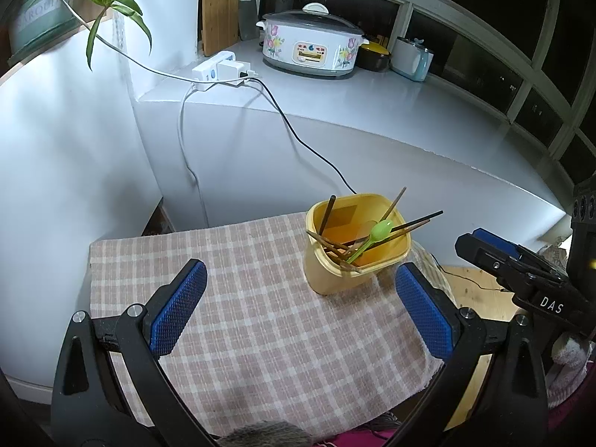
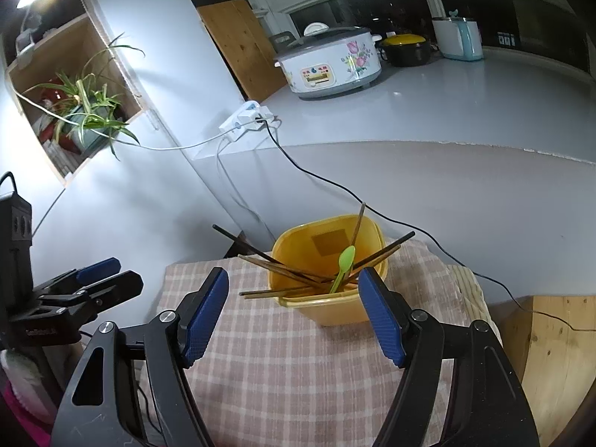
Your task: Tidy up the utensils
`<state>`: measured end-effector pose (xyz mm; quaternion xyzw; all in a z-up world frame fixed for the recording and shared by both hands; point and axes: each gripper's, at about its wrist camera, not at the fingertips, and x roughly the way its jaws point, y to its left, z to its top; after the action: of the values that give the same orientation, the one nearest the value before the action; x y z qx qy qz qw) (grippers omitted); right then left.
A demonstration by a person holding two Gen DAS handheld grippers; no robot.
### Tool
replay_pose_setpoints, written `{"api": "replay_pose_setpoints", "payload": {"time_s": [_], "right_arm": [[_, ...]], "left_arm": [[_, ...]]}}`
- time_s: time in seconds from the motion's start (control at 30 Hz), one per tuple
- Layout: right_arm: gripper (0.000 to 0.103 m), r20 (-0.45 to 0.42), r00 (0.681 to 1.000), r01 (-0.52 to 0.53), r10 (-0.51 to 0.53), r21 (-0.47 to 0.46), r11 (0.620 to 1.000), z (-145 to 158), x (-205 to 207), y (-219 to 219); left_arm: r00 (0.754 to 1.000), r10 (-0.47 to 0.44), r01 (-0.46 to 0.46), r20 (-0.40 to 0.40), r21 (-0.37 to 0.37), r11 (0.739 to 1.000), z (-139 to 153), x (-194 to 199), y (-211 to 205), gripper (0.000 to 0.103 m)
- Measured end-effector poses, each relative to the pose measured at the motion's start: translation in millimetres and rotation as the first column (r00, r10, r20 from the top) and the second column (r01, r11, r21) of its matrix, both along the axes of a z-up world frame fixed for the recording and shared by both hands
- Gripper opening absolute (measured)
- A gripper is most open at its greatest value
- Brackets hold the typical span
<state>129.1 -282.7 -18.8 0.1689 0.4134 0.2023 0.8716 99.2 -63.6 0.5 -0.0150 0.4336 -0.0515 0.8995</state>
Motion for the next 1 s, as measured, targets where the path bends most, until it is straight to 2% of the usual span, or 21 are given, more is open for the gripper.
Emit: {"api": "replay_pose_setpoints", "payload": {"time_s": [0.17, 0.27, 1.0], "right_arm": [[0.073, -0.006, 1.000, 0.003, -0.003, -0.002, 1.000, -0.9, 0.2, -0.5], [0.077, -0.015, 1.000, 0.010, -0.010, 0.010, 1.000, -2.1, 0.7, -1.1], [0.078, -0.047, 0.999, 0.013, -0.013, 0.002, 1.000, -8.5, 7.5, 4.5]], "left_arm": [[1.000, 0.001, -0.001, -0.001, 0.006, 1.000, -0.6, -0.3, -0.6, 0.103], [1.000, 0.001, -0.001, 0.000, 0.004, 1.000, -0.6, -0.5, -0.9, 0.103], [1.000, 0.003, -0.004, 0.024, 0.048, 0.999, -1.2, 4.3, 3.3, 0.103]]}}
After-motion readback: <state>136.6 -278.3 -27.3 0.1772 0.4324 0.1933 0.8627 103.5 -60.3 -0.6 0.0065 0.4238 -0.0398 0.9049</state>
